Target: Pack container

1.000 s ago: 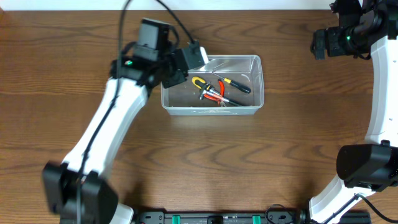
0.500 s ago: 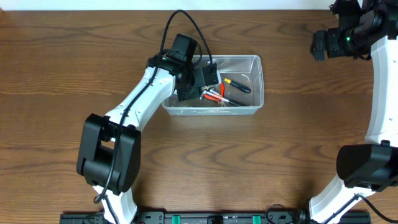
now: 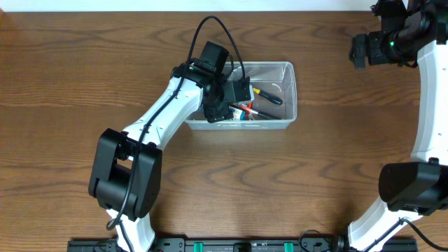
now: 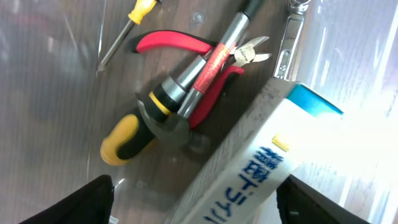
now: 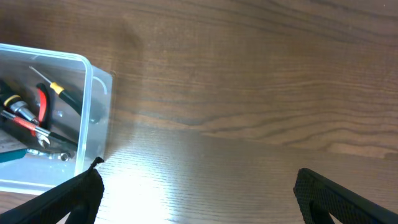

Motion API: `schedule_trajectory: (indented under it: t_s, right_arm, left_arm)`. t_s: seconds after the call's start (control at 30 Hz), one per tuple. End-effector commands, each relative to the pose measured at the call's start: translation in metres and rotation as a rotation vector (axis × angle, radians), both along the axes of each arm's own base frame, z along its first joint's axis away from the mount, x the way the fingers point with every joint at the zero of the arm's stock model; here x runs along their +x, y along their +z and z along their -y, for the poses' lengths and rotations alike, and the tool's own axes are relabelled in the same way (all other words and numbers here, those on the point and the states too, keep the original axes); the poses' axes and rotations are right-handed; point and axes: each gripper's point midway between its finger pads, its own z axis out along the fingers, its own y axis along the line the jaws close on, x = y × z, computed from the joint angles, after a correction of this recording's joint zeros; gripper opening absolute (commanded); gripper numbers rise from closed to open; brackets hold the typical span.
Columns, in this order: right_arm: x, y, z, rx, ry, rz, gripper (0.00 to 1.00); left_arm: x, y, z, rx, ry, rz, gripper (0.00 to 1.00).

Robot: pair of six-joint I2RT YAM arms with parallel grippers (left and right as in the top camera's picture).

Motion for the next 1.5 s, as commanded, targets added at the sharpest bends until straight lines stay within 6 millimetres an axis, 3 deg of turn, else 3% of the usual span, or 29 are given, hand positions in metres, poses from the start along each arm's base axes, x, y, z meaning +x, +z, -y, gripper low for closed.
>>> schedule_trajectory:
  t_s: [0.0,0.33,0.5,0.6,0.83,0.97,1.03,1.2,1.33,1.47]
  right_arm:
    - [-0.001,0.002,-0.002,-0.009,0.018,0.004,0.99]
    - [-0.001,0.002,-0.003,-0.009,0.019,0.005,0.99]
    - [-0.001,0.002,-0.003,-0.009,0.019,0.002,0.99]
    - [-0.002,0.001,-0.003,-0.008,0.019,0.000,0.99]
    - [-0.002,0.001,-0.003,-0.008,0.019,0.000,0.99]
    - [-0.001,0.002,-0.004,-0.002,0.021,0.002,0.99]
    - [0.002,0.003,-0.005,0.004,0.024,0.019,0.99]
    - [0.026,0.018,-0.014,0.064,0.033,0.134,0.99]
    - [0.050,0.035,-0.017,0.032,0.044,0.252,0.99]
    - [0.048,0.032,-0.026,0.025,0.057,0.235,0.99]
  left_arm:
    - [0.000,0.003,0.003,-0.012,-0.008,0.000,0.80]
    - [0.019,0.030,-0.001,-0.013,0.032,0.122,0.80]
    - [0.057,0.048,-0.002,-0.064,0.230,0.249,0.82]
    - [0.071,0.055,-0.008,-0.053,0.286,0.310,0.84]
    - [0.070,0.060,-0.026,-0.034,0.461,0.296,0.88]
    - [0.059,0.089,-0.038,-0.066,0.571,0.301,0.99]
    - [0.052,0.109,-0.046,-0.086,0.605,0.317,0.98]
    - [0.041,0.165,-0.088,-0.189,0.778,0.368,0.98]
    - [0.041,0.201,-0.150,-0.305,1.036,0.410,0.98]
    - [0.030,0.217,-0.216,-0.314,1.211,0.446,0.98]
